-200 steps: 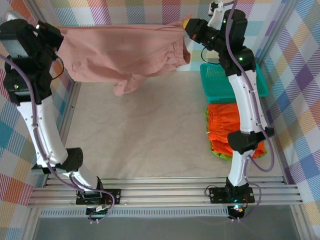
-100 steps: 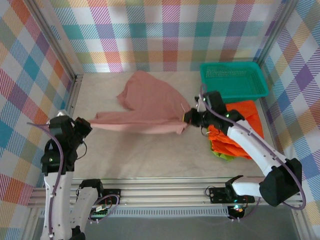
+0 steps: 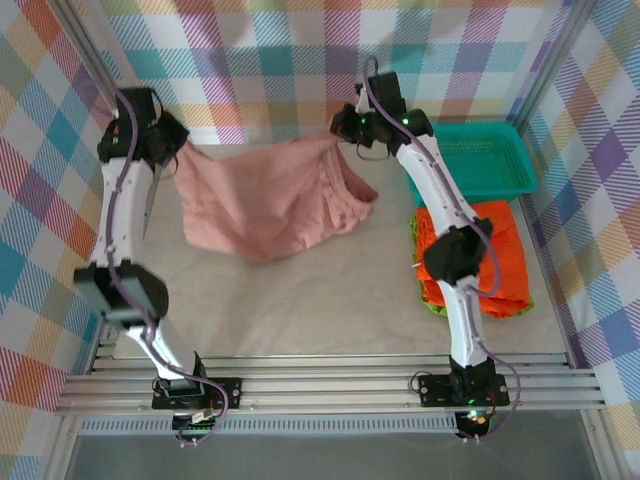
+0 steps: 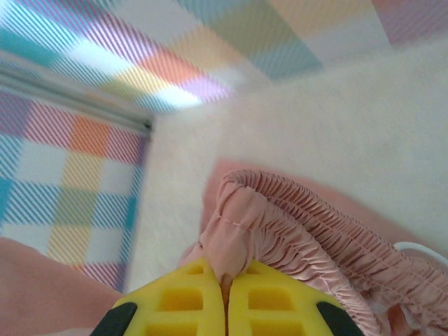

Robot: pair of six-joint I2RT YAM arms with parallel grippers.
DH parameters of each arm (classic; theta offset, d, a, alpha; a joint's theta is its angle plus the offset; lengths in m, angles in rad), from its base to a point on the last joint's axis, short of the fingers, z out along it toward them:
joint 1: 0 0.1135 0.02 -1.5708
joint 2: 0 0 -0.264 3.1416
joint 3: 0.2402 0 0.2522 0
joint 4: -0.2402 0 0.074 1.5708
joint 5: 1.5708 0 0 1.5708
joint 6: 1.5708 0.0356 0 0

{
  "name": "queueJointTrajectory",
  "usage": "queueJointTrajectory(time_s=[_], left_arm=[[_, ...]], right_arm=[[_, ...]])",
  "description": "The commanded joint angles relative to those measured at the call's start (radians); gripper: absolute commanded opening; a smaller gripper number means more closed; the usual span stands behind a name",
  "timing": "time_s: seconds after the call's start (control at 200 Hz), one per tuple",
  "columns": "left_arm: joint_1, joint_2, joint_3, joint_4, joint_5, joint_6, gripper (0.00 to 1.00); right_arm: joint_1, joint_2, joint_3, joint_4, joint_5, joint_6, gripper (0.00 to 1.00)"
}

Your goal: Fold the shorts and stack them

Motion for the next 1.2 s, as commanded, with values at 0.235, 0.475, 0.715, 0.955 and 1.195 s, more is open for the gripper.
queueJointTrajectory(time_s=[0.235,0.475,0.715,0.955,1.195], left_arm=[[0.012,-0.122,0.509,0.061,-0.007,0.121,0.0],[0.009,-0.627,-0.369,0.452,-0.008,0.145,0.0],[-0.035,-1.037,-1.026,0.462,-0.008,0.115,0.0],[-0.063,-1.331,-1.212,0.201,-0.203,0.102,0.0],[-0.062,-1.328,-1.113,-0.001,-0.341,0.146,0.0]], right_arm=[[-0.085,-0.427,-0.285,0.449,-0.128,-0.089,0.0],[-0.096,-0.553,-0.588,0.419,-0.217,-0.242,0.0],[-0.095,-0.822,-1.242,0.547,-0.179,-0.295,0.0],[-0.024,-1.043,-1.694,0.454,-0.152,-0.132,0.0],[0.134,-1.185,-1.923,0.352,-0.107,0.039,0.0]])
